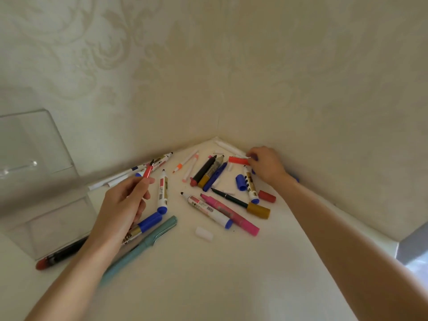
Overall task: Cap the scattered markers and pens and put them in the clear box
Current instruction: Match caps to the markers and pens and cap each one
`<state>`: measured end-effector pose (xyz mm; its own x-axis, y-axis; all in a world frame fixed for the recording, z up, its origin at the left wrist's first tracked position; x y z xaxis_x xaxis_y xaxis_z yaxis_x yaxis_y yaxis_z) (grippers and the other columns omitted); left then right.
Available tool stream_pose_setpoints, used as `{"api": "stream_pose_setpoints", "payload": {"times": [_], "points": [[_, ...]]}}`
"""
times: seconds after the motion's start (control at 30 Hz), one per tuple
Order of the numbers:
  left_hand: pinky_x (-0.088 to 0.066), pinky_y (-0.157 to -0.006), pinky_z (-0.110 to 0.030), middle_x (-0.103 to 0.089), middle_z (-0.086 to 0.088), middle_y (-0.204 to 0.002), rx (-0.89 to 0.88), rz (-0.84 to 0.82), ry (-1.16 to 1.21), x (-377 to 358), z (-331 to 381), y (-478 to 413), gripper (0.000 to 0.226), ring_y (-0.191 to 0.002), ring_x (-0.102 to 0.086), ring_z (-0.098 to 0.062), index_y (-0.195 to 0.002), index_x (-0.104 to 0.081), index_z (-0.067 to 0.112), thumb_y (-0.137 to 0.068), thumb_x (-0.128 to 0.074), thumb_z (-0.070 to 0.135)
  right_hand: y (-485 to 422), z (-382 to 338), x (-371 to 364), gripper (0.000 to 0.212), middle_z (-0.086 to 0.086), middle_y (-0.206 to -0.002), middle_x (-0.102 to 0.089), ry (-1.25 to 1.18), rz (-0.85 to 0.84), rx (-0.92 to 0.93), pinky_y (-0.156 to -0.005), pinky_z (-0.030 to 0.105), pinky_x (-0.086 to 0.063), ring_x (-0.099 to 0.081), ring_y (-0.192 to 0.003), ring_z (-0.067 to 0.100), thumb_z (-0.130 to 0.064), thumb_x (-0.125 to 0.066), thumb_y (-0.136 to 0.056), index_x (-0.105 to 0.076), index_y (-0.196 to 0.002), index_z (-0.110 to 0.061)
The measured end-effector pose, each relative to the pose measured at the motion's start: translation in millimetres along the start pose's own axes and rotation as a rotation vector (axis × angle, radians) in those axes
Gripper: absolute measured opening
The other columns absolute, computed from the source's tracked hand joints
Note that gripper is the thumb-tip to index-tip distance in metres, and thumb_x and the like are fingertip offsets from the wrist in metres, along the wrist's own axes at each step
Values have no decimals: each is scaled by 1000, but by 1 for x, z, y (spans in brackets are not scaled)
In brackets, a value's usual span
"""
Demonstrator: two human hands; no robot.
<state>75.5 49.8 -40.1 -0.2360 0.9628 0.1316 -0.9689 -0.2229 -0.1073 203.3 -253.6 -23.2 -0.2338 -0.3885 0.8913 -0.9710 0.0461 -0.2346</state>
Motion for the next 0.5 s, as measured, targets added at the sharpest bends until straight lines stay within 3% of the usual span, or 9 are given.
{"api": "stream_pose_setpoints", "payload": {"times": [0.17,0.23,0.33,0.4,0.5], "points": [[-27,-44,-25,-50,3,-59,-14,-19,-30,-3,2,3,21,-45,-34,-14,-92,-66,15,-93,-48,26,-24,9,-17,15,7,-108,-64,124,16,-54,-90,34,-46,-54,-104,26,-22,-59,-88,-68,-99,-19],[-27,-44,-25,-49,1,-60,-17,-21,-35,-4,4,5,23,-46,-33,-15,-90,-65,11,-92,-49,27,-27,13,-21,14,7,-107,-63,113,9,-59,-90,35,-46,-53,-104,27,-22,-60,-87,-67,-99,-20],[-27,-41,-22,-50,7,-57,-24,-27,-15,-3,6,7,19,-44,-33,-12,-87,-66,18,-91,-50,28,-26,8,-19,17,7,-107,-62,139,16,-35,-92,35,-44,-52,-104,26,-24,-57,-89,-66,-103,-18],[-28,-40,-17,-50,10,-53,-55,-53,-17,-4,9,8,15,-41,-34,-8,-86,-66,25,-91,-52,26,-13,-6,-5,21,3,-108,-60,-33,66,-15,-91,32,-42,-52,-103,21,-22,-51,-93,-61,-110,-13],[-34,-44,-8,-54,19,-51,-126,-119,-61,-10,15,11,10,-43,-43,-1,-92,-65,30,-88,-58,24,35,-39,16,14,-5,-99,-63,-529,31,14,-82,24,-46,-58,-92,12,-18,-48,-96,-59,-104,-19]]}}
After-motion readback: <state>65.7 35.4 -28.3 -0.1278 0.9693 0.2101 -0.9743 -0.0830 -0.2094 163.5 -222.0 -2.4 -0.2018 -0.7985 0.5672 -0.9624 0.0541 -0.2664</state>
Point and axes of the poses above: each hand's wrist, its own y-axis away from the middle knuckle, its own x-axis out of the back of the hand, z = x × y, the point moved 7 cm from there along -y, towards the middle knuckle
